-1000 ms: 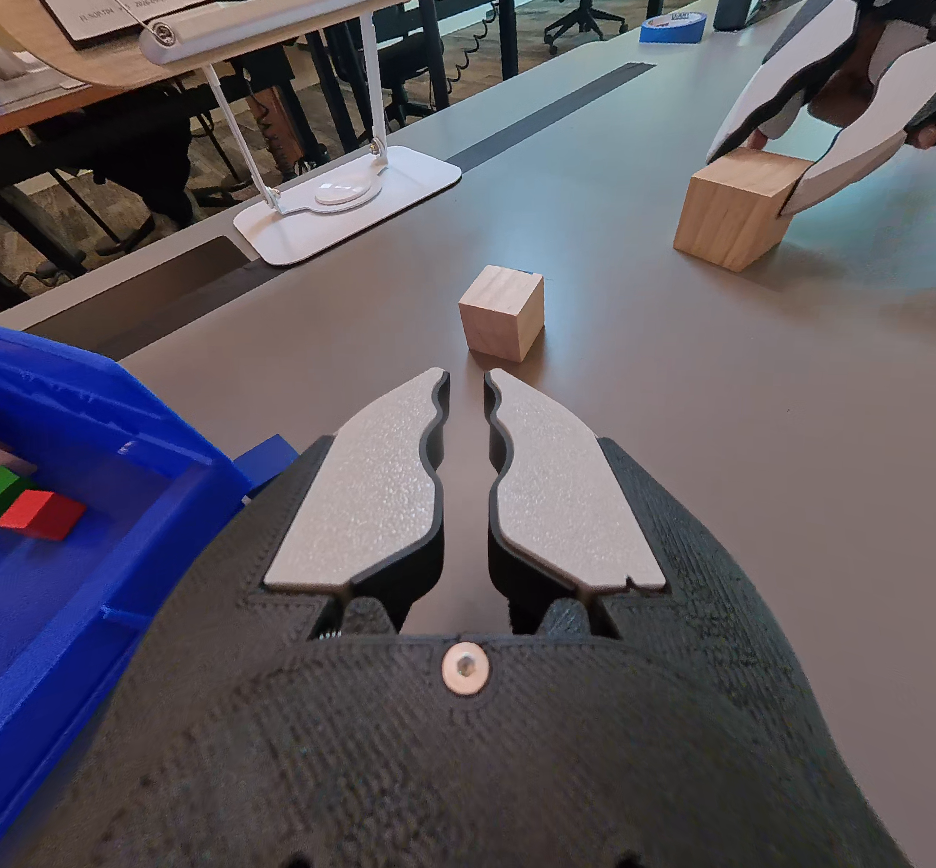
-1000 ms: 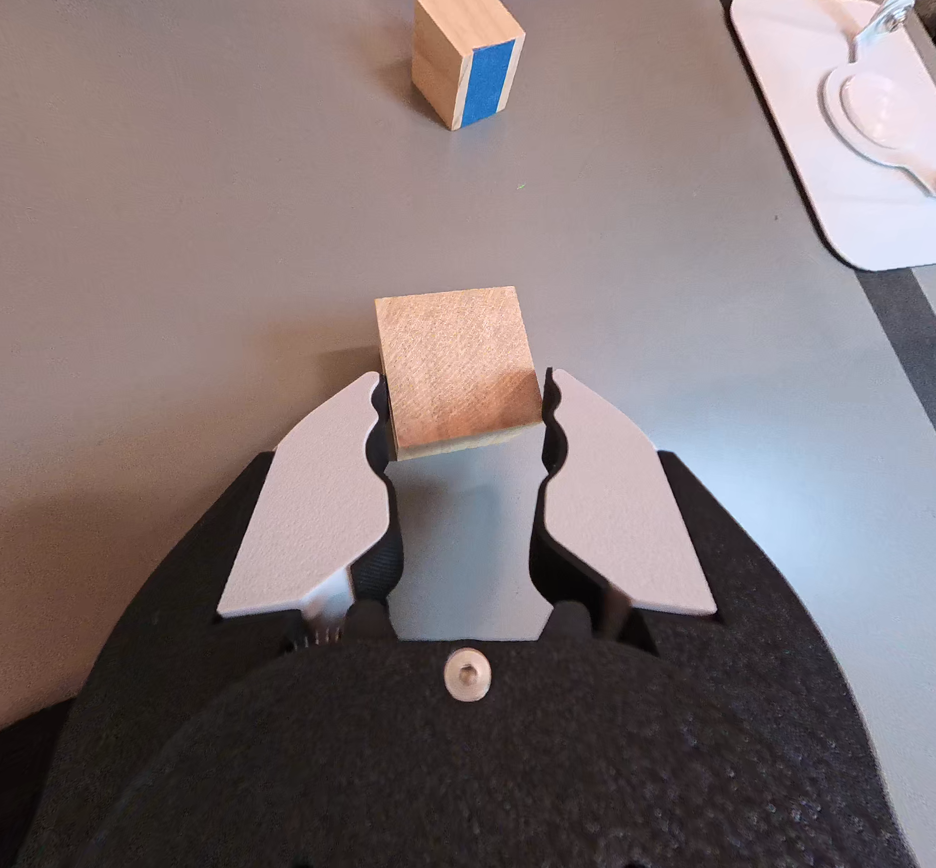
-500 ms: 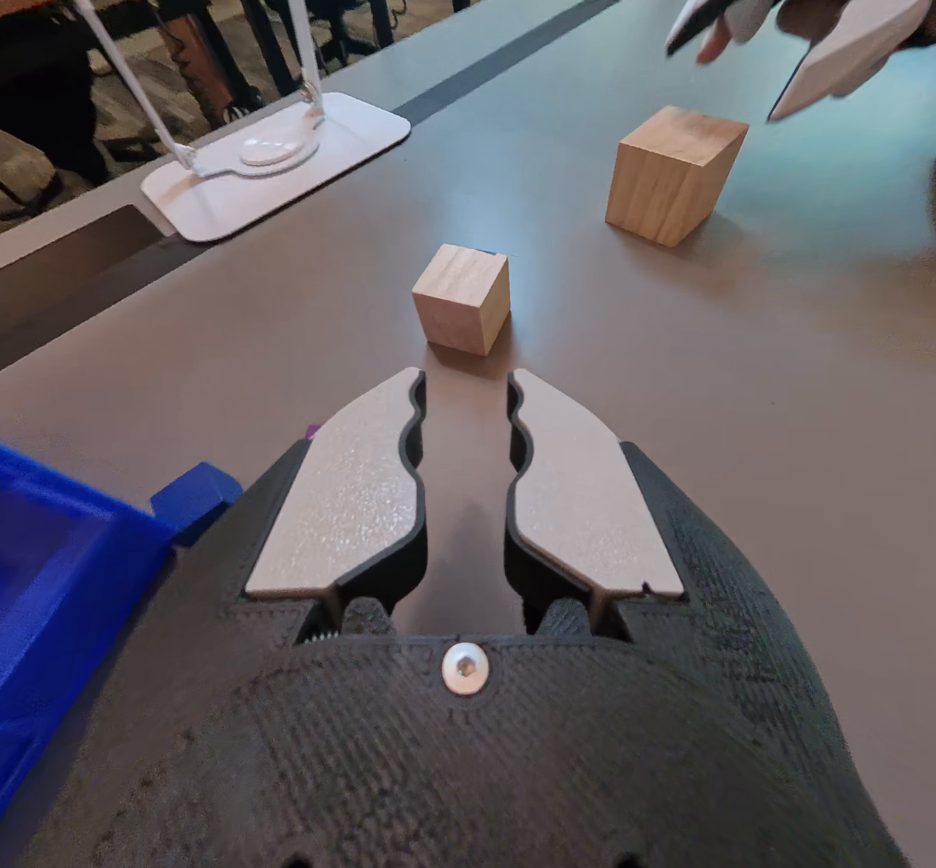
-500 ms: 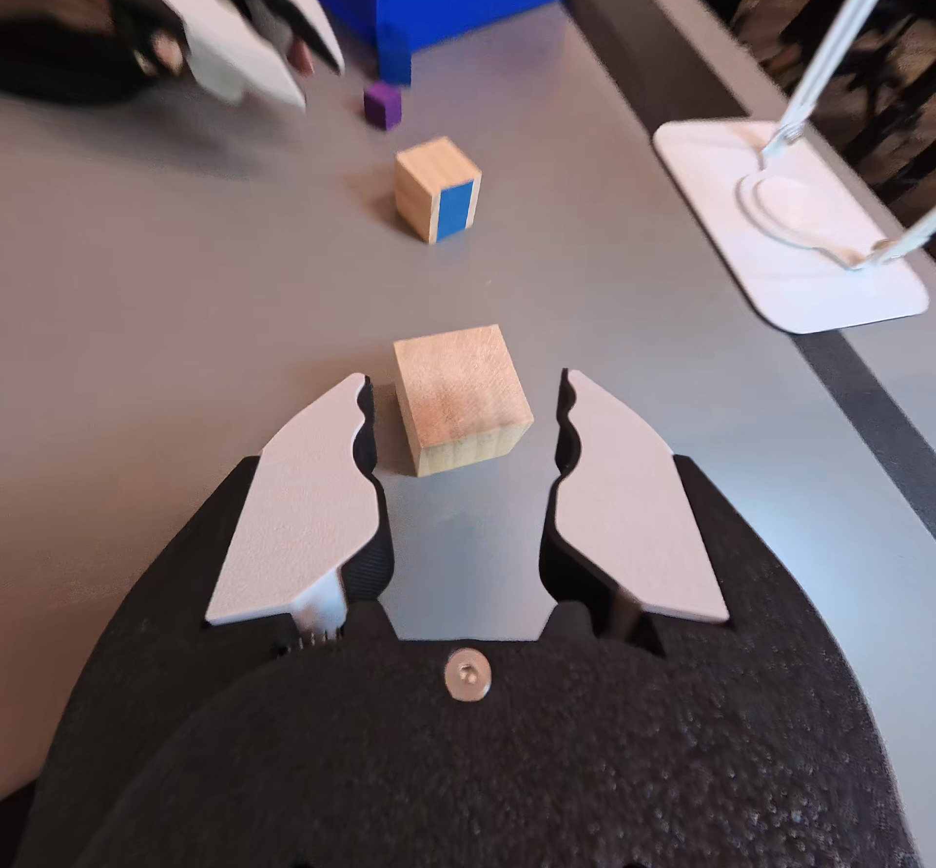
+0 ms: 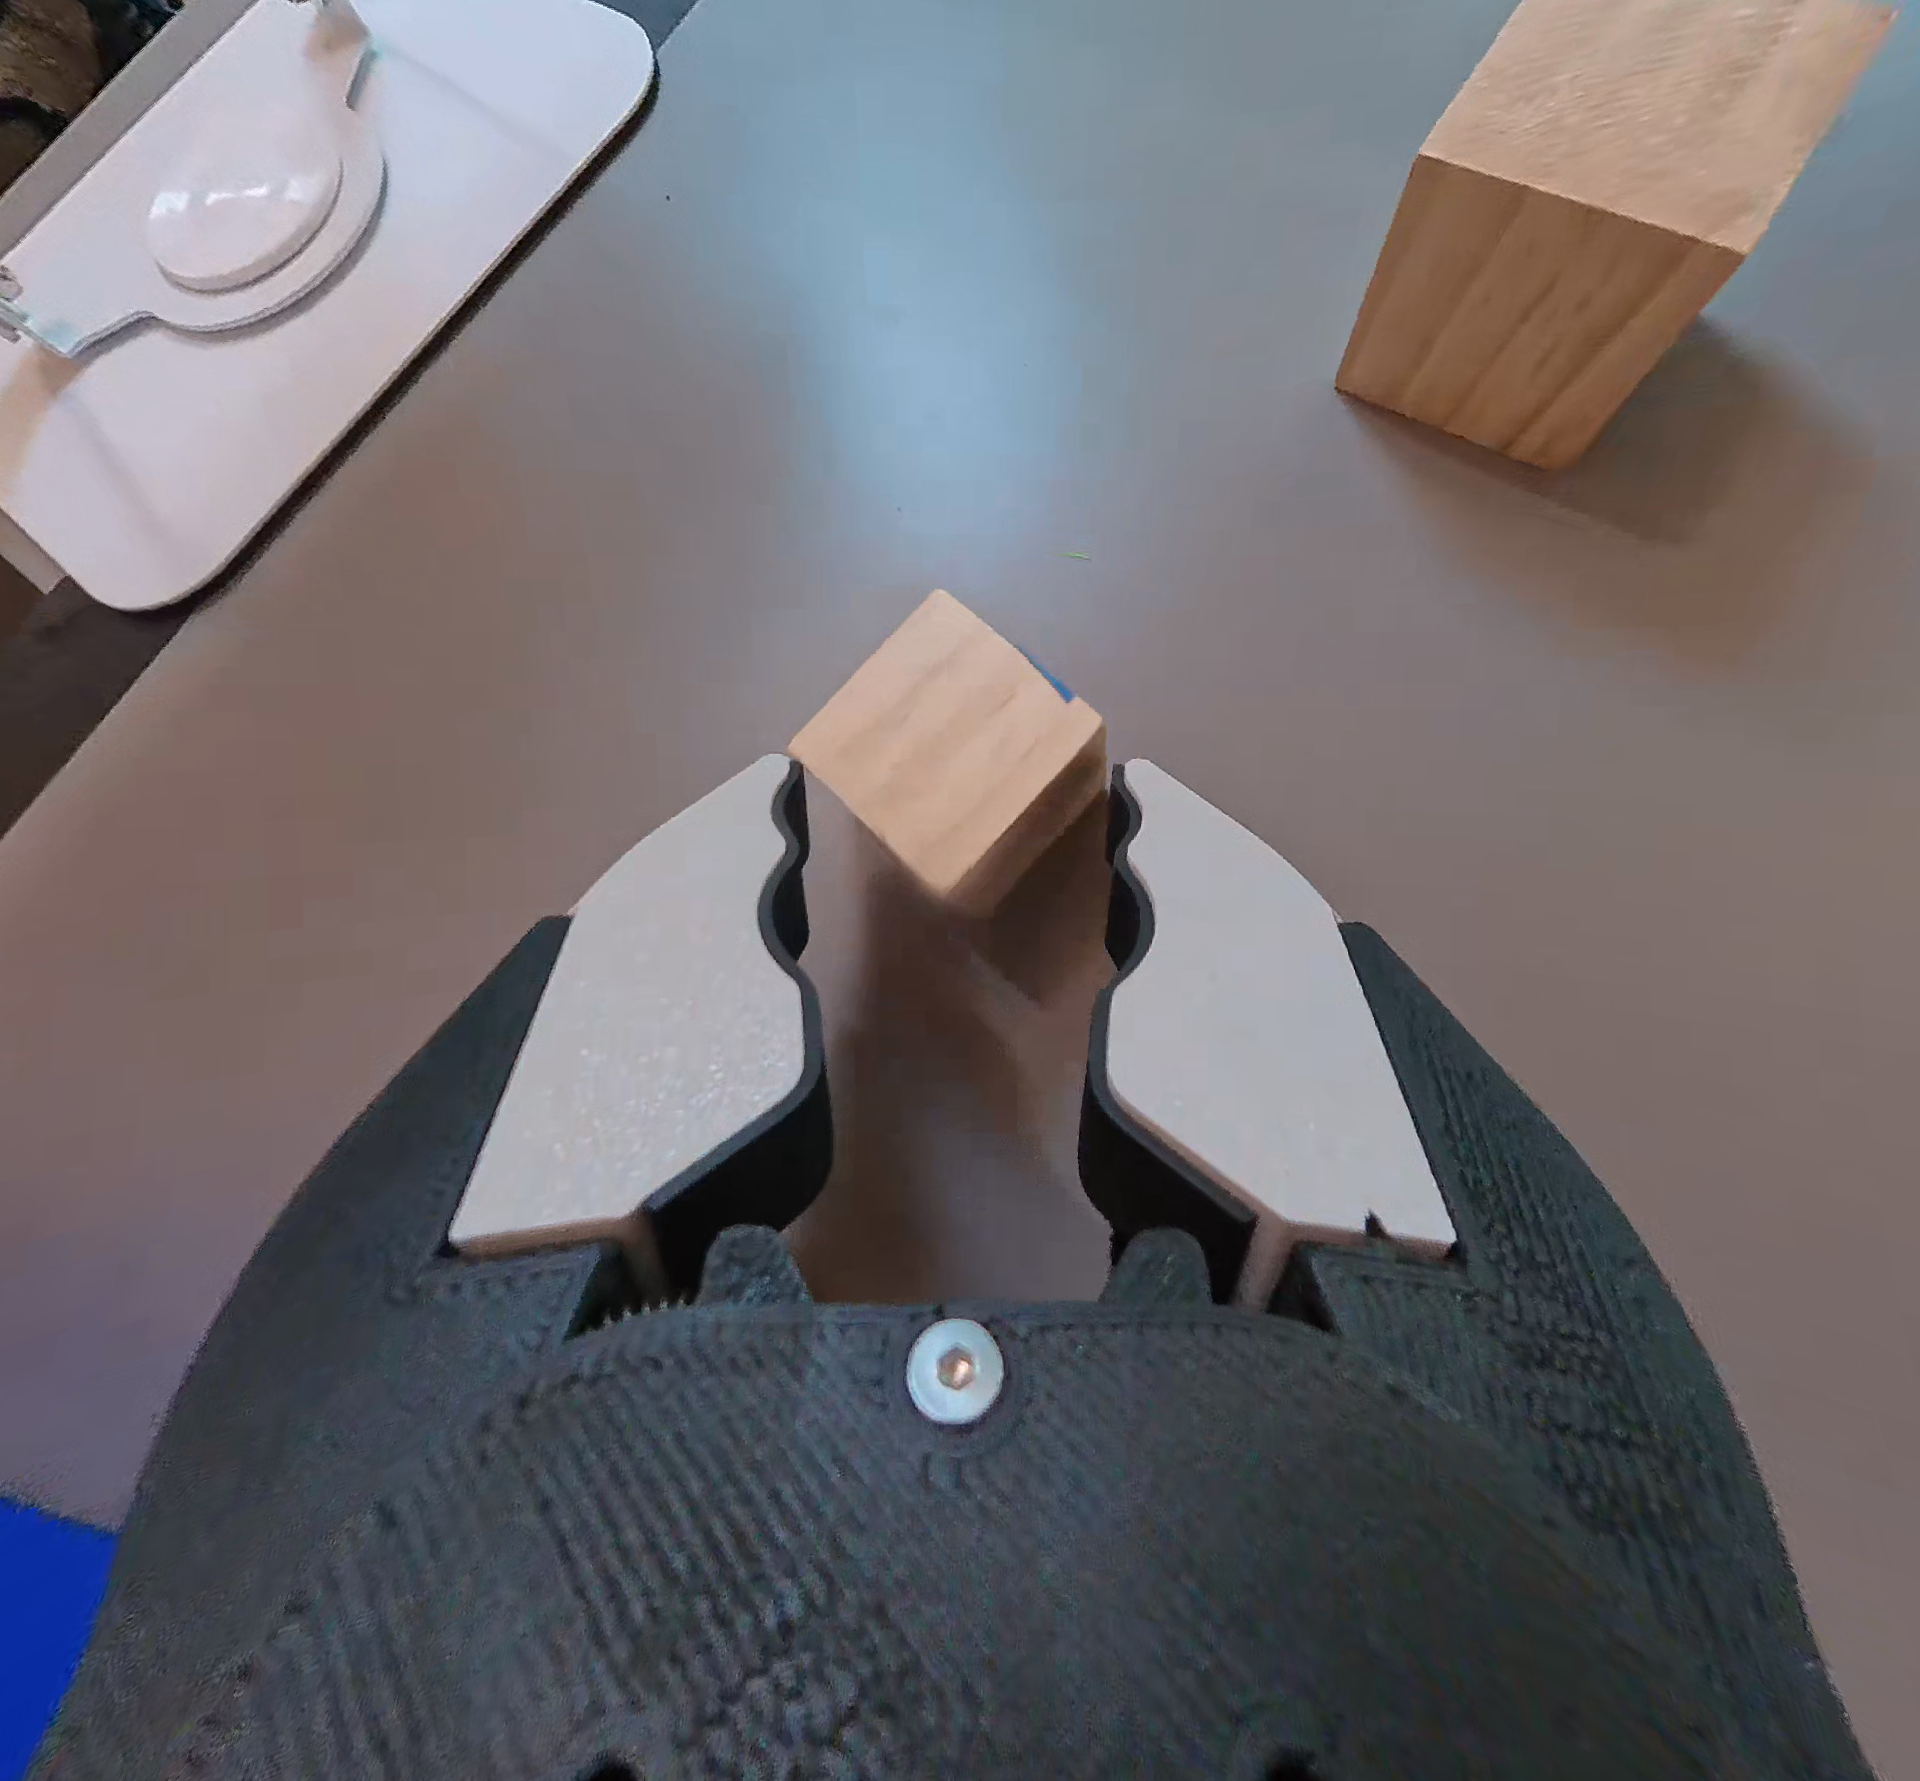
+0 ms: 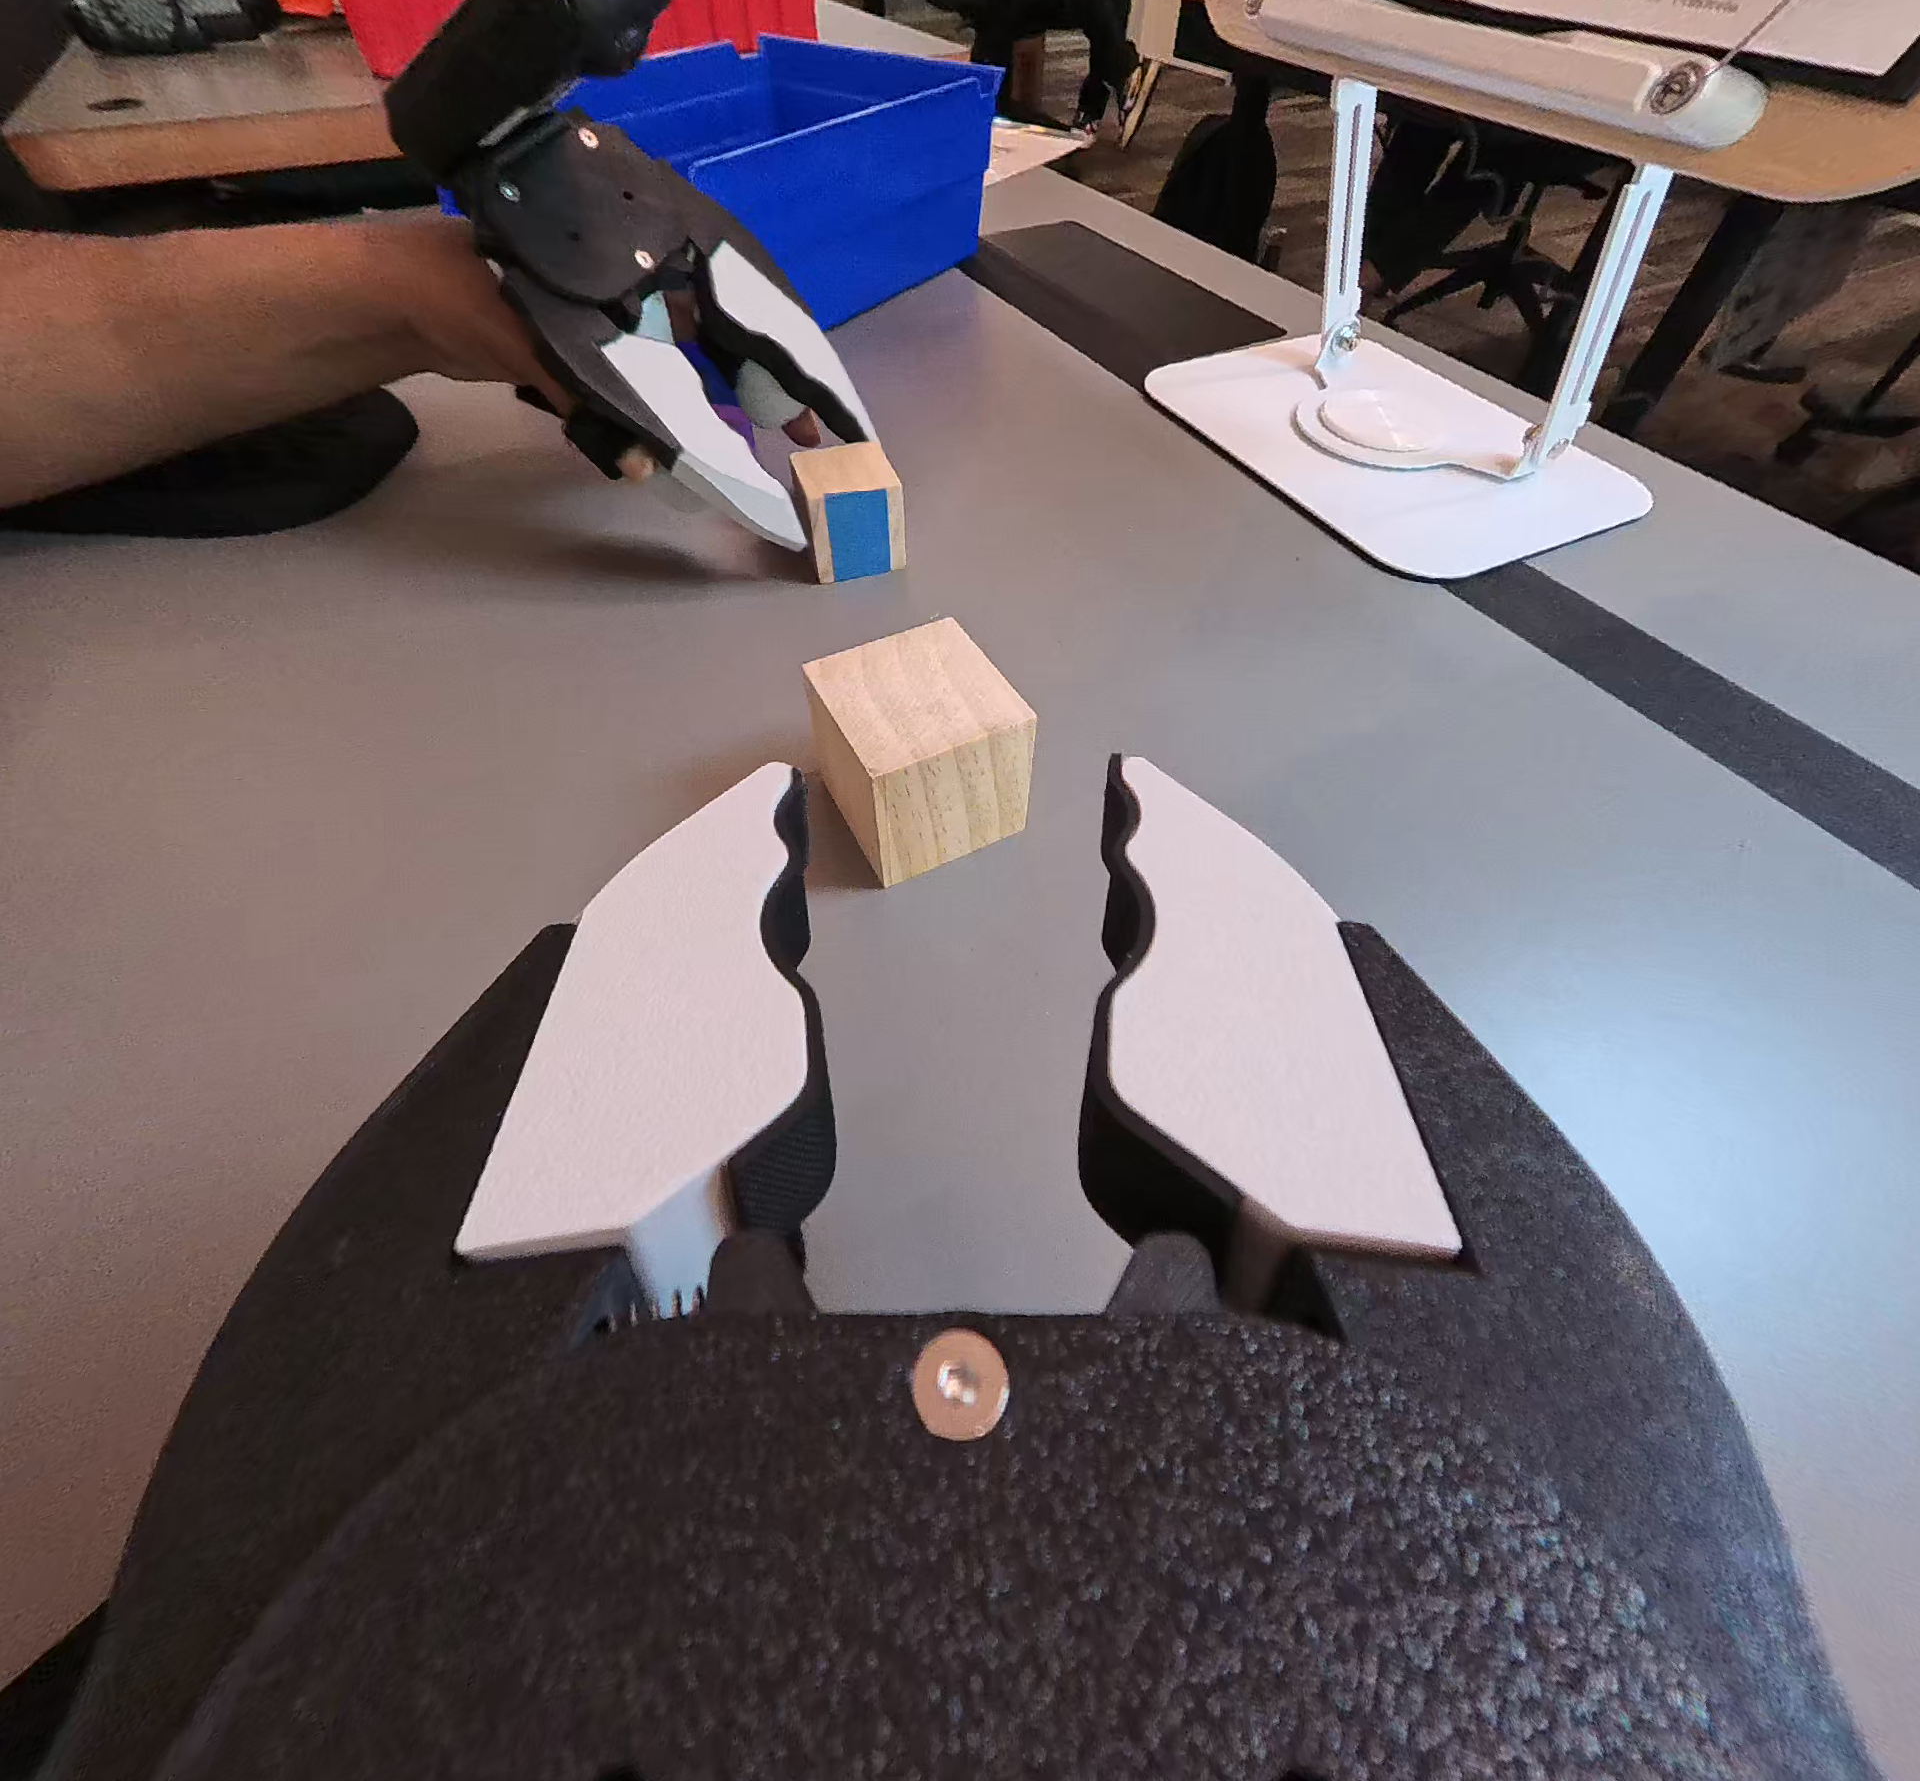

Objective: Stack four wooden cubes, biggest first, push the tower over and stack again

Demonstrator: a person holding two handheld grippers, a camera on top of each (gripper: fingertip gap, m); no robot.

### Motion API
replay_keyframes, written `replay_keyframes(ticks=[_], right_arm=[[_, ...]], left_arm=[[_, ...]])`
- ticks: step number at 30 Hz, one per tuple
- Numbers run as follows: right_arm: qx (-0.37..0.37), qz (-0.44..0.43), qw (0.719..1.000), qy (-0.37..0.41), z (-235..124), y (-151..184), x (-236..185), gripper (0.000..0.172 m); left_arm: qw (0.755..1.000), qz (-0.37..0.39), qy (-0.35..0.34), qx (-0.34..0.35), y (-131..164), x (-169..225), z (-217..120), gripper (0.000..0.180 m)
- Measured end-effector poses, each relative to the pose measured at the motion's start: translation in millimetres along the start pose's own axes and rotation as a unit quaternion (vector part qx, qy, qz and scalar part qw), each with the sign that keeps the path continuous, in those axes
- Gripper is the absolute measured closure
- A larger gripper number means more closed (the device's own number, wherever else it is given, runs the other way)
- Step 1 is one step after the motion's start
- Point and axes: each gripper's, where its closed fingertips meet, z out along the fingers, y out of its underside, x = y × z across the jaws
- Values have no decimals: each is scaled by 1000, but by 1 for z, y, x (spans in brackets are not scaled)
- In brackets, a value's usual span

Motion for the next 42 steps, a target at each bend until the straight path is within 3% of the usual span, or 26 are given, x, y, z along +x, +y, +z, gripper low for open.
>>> replay_keyframes(ticks=[8,18,24,27,32,37,42], right_arm=[[-16,-13,1000,-5,8,4,-6,119],[-25,-26,999,-4,10,5,-9,121],[-36,-28,999,-5,12,10,-9,123],[-36,-28,999,-5,12,10,-9,125],[-39,-20,999,-9,11,11,-9,127],[-40,-24,999,-10,12,10,-11,127],[-44,-29,999,-9,13,11,-12,126]], left_arm=[[1000,-12,5,-10,1,0,13,121],[999,33,28,-25,5,2,-4,122],[991,82,103,-22,6,7,9,112],[990,97,100,-15,3,5,17,126],[991,87,98,27,-21,20,11,134],[985,79,131,83,-76,56,-7,134],[977,90,150,118,-114,85,6,134]])
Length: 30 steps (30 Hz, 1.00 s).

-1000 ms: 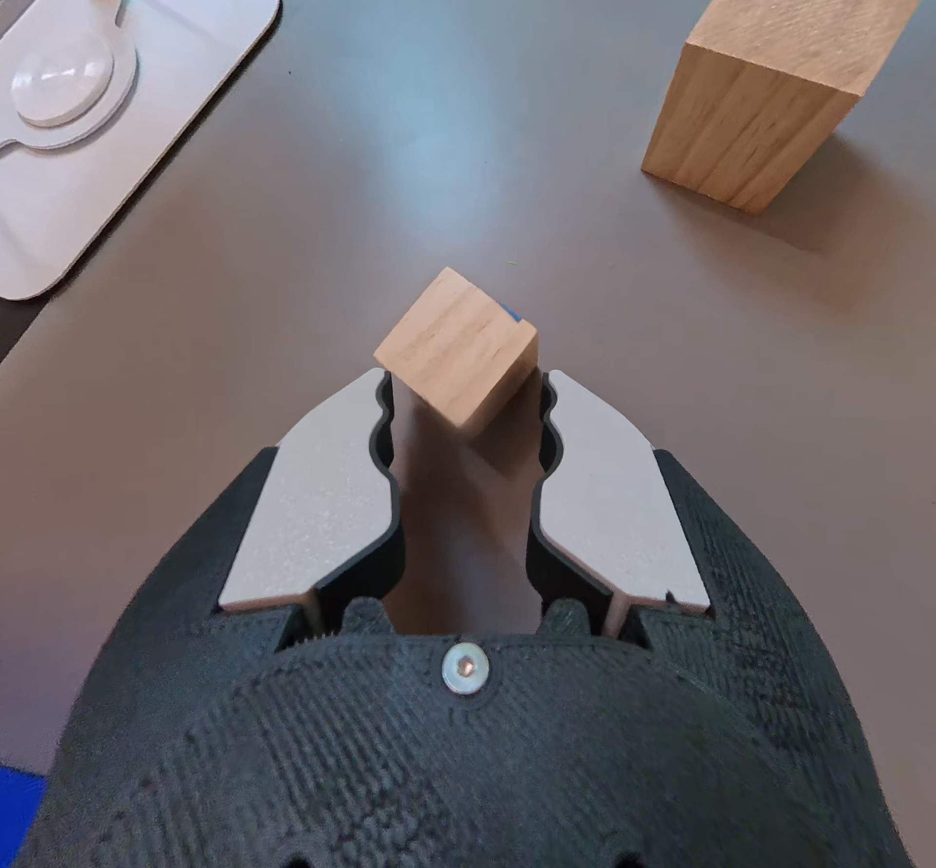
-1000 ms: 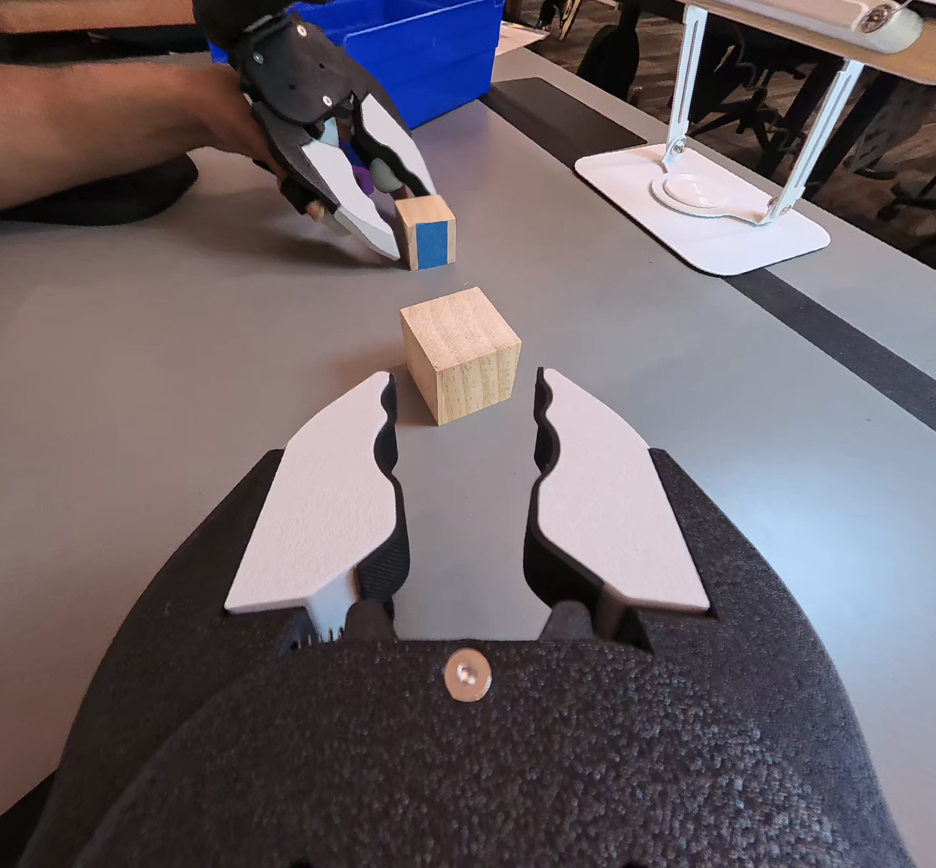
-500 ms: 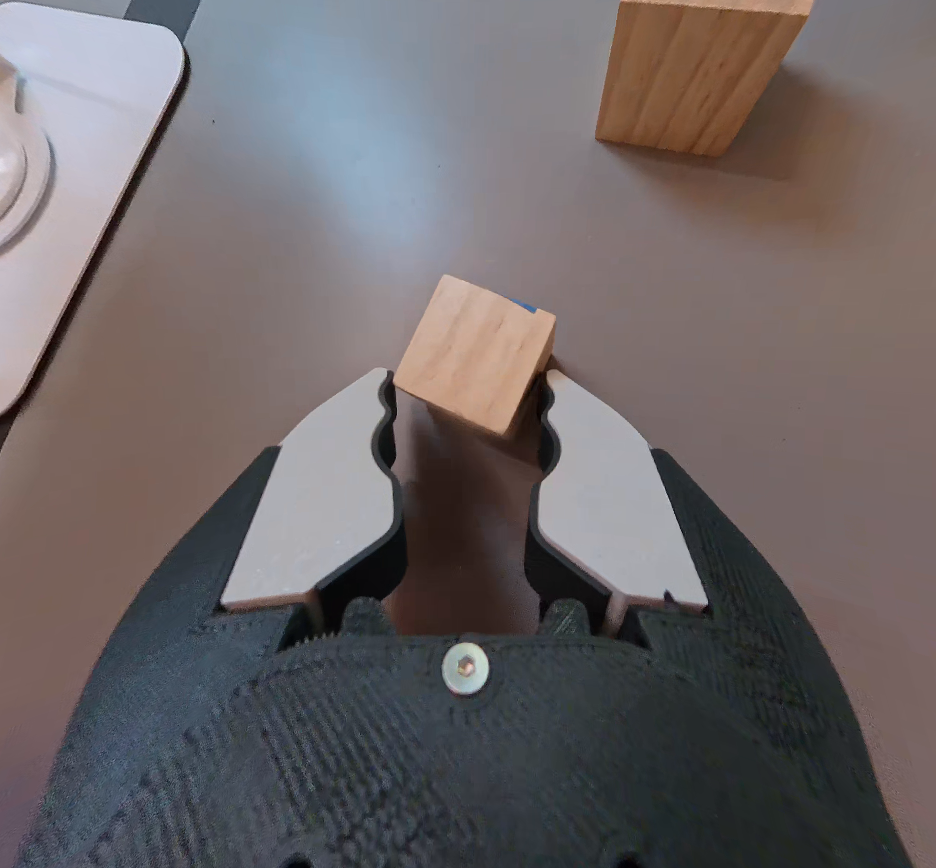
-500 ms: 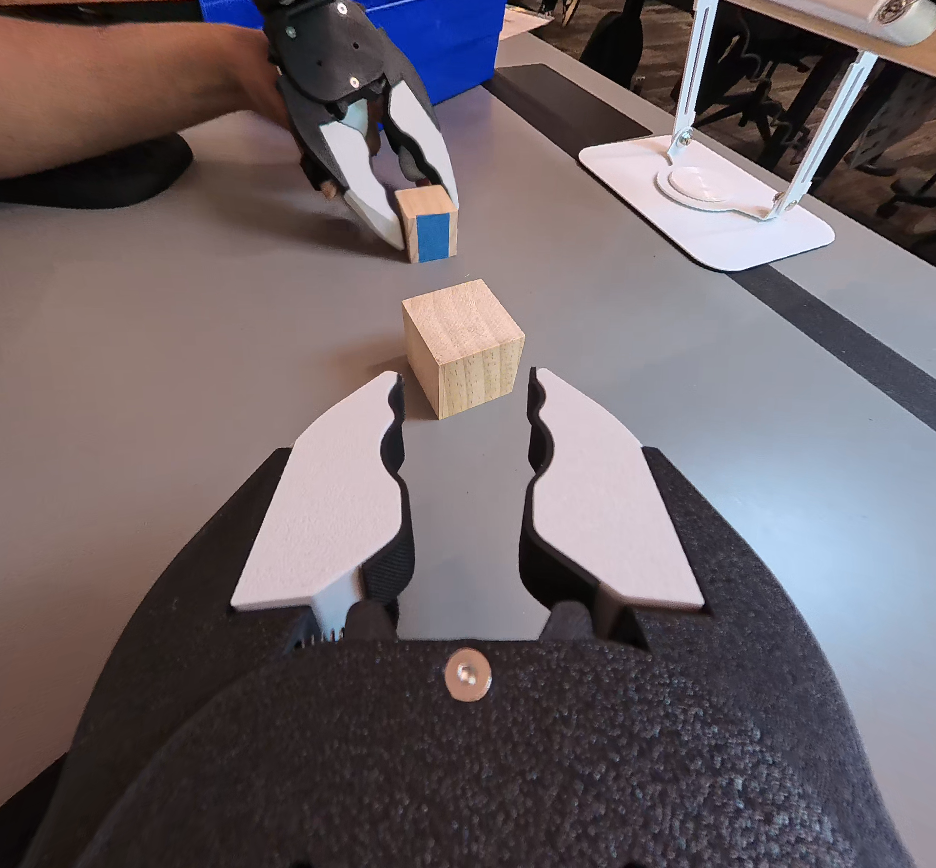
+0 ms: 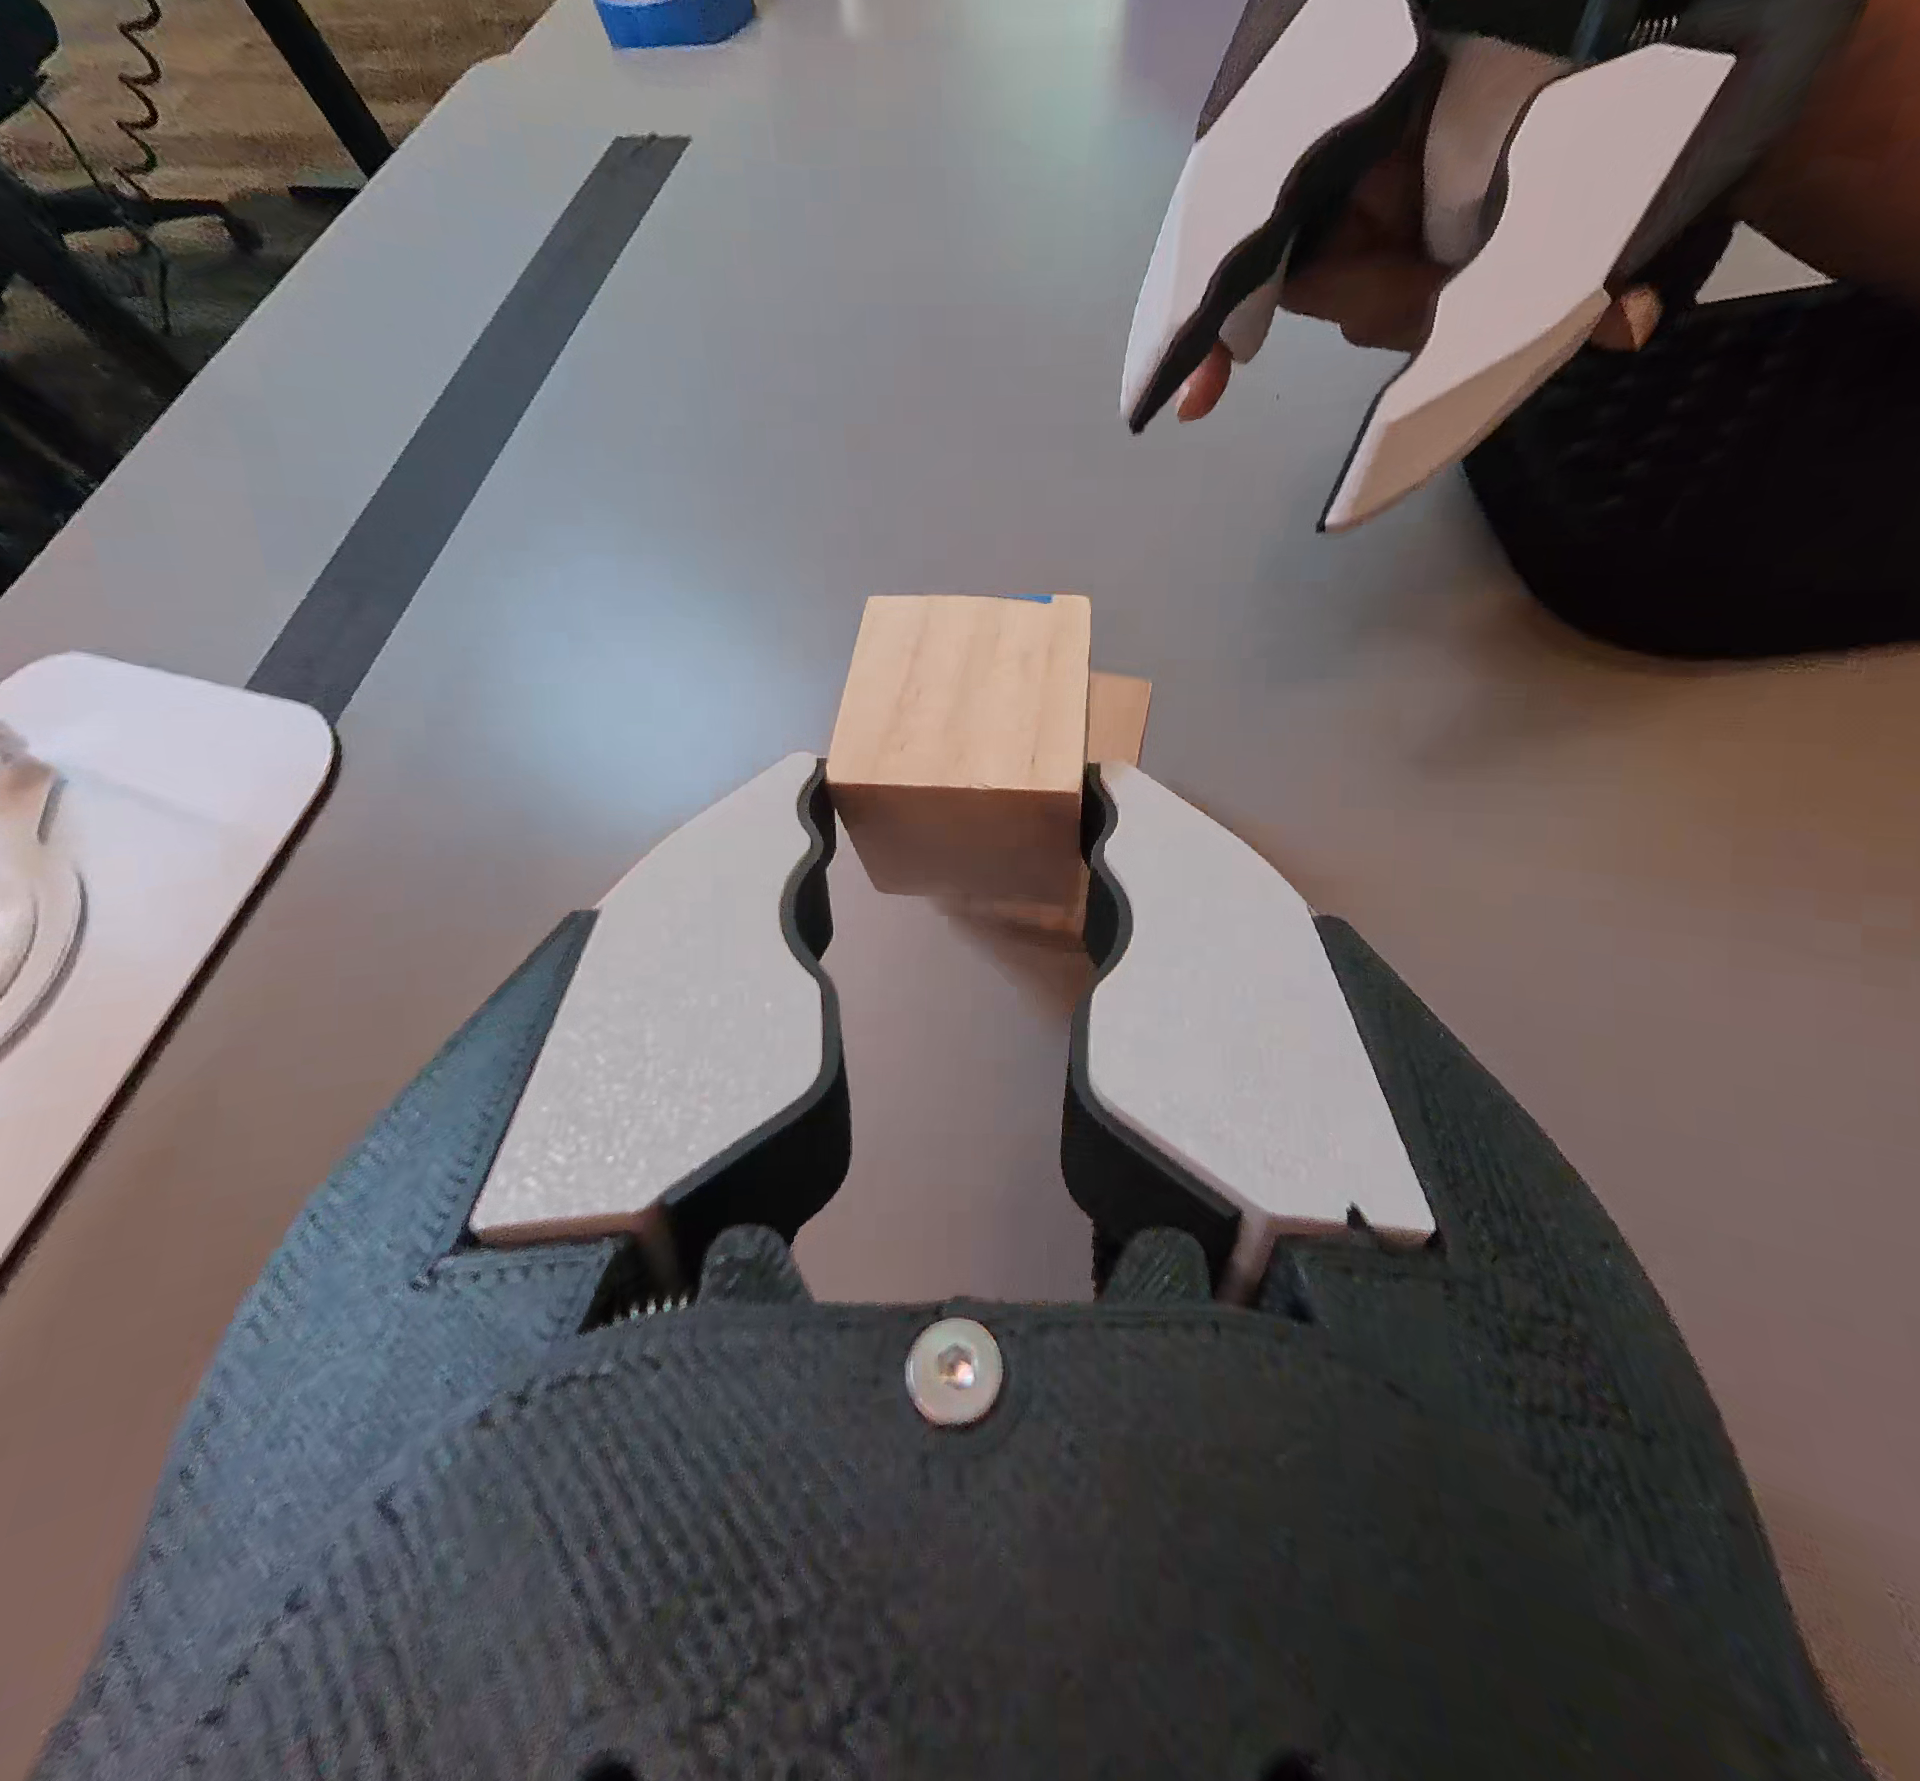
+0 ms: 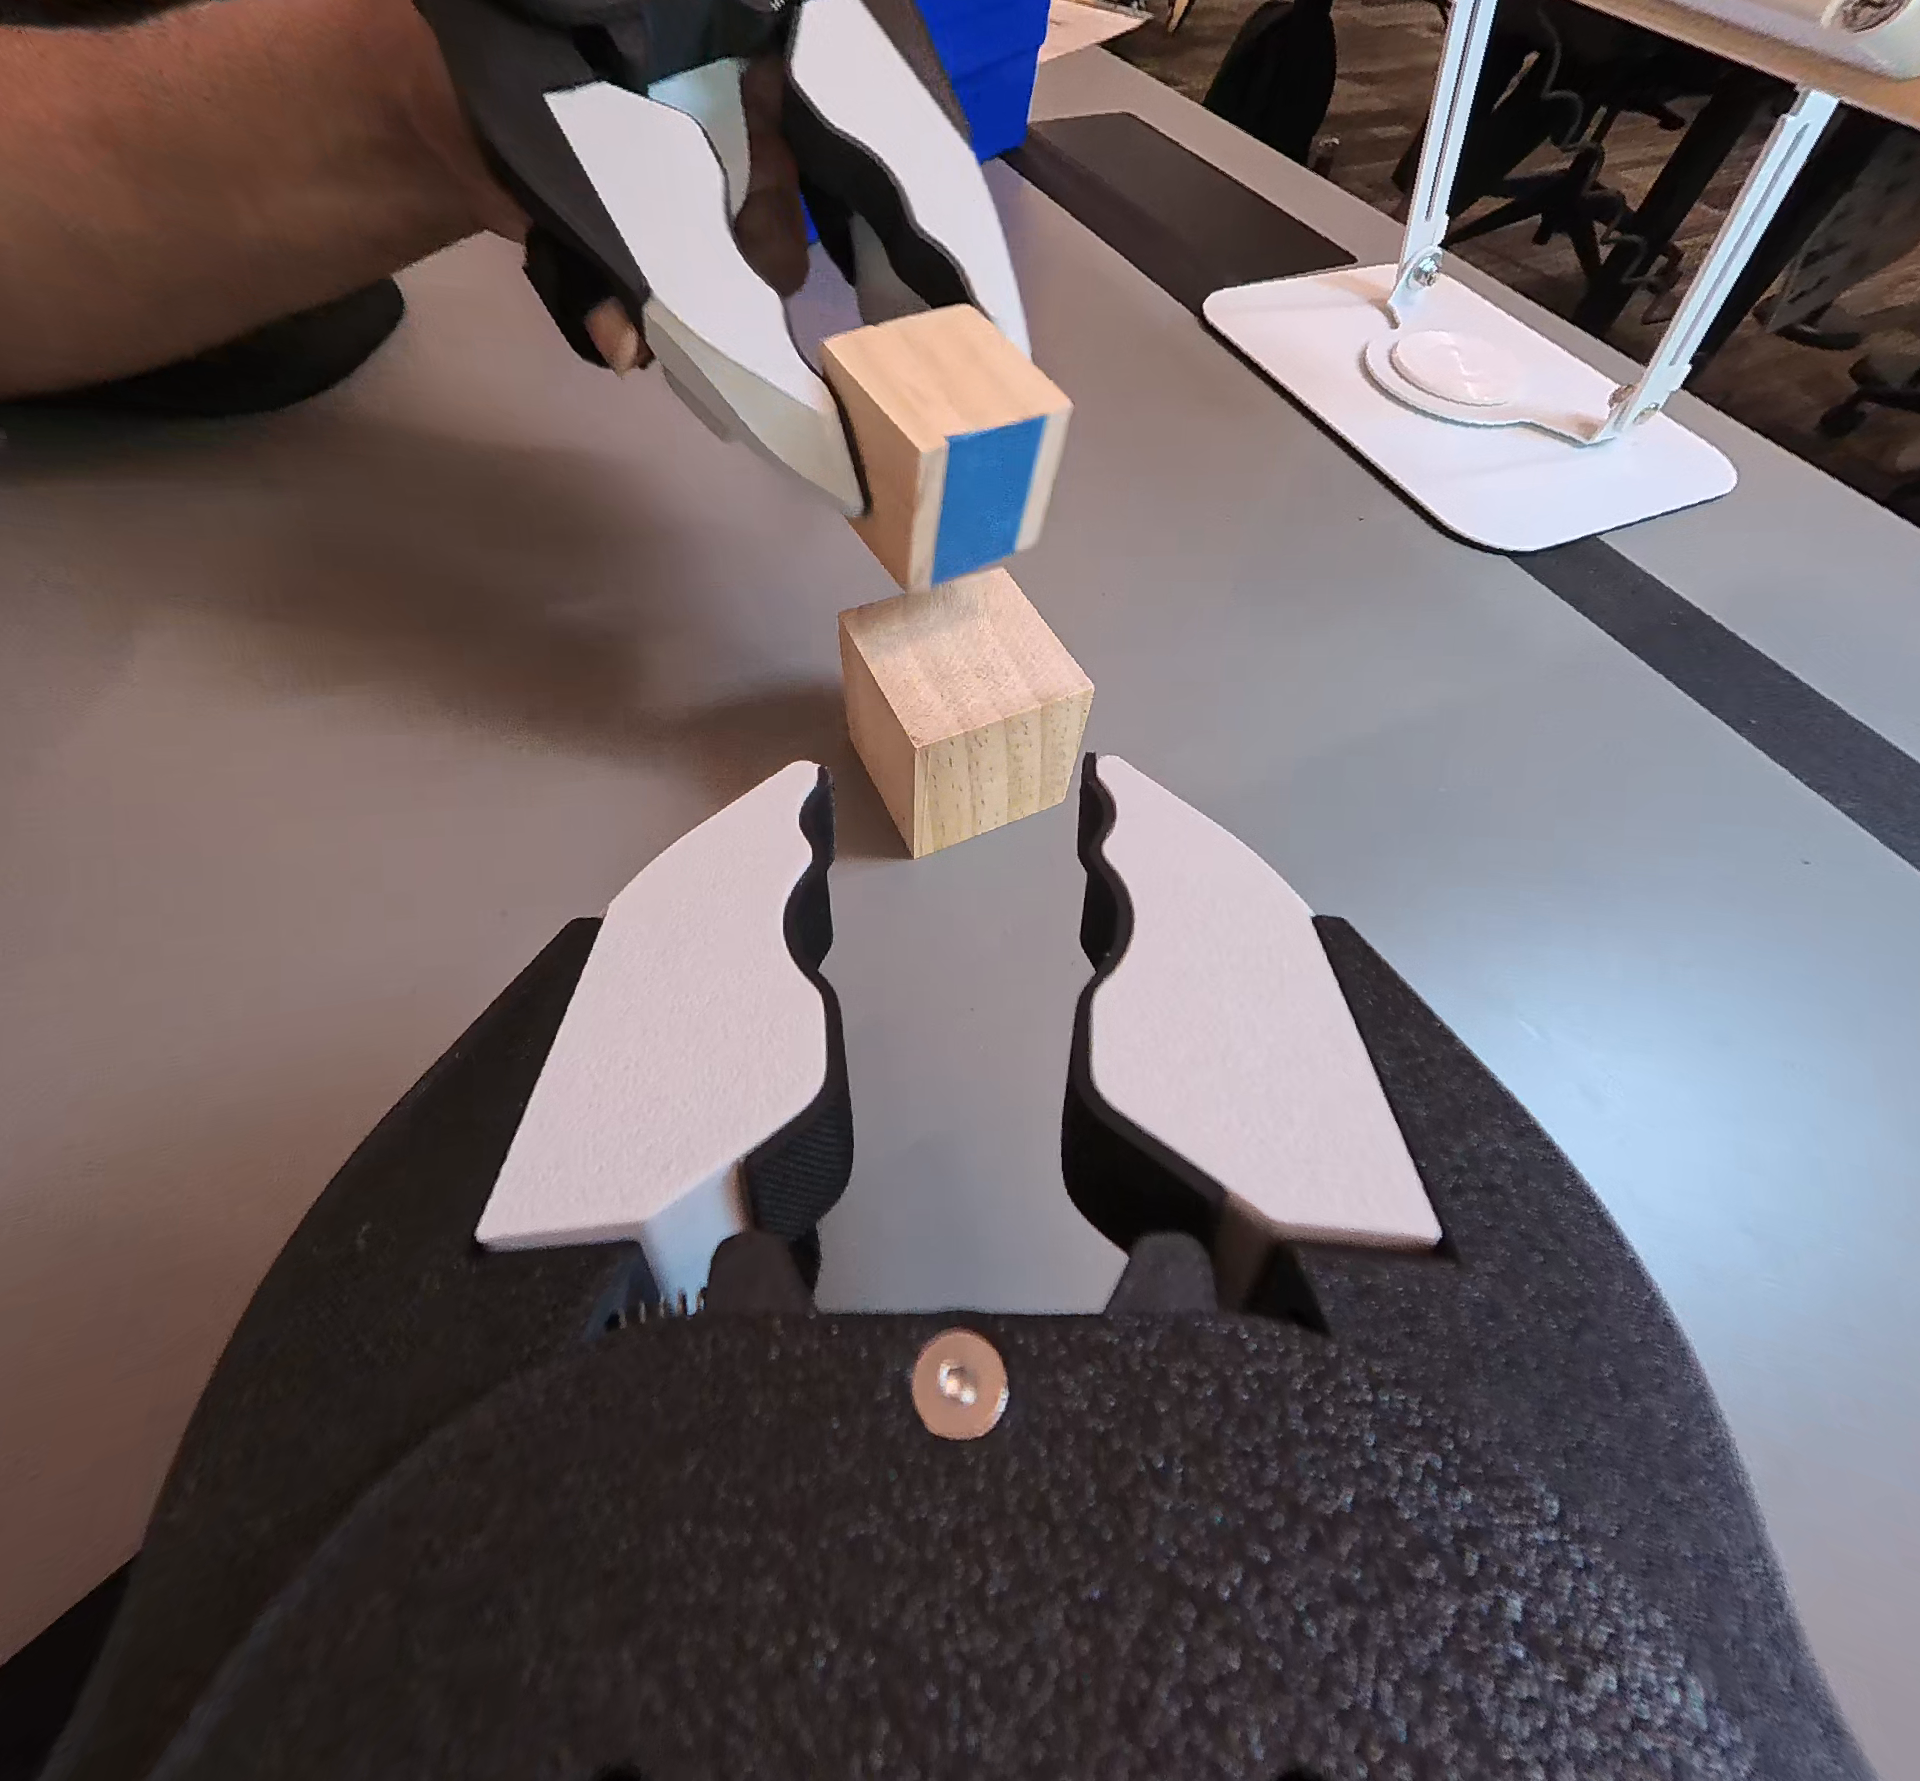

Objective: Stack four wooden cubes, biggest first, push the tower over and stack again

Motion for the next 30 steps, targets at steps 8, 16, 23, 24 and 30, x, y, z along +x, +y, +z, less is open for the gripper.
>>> replay_keyframes(ticks=[8,16,23,24,30], right_arm=[[-10,-5,1000,-2,3,4,-1,126],[-15,-10,1000,-6,6,5,-5,126],[-19,-15,1000,-4,11,5,-8,126],[-21,-17,1000,-2,12,5,-8,125],[-29,-26,999,15,33,2,-5,114]], left_arm=[[999,5,36,7,1,10,30,134],[999,19,35,11,8,11,26,131],[1000,24,2,2,24,5,-12,119],[1000,24,-8,1,31,4,-23,124],[994,-44,-93,31,88,-11,-91,164]])
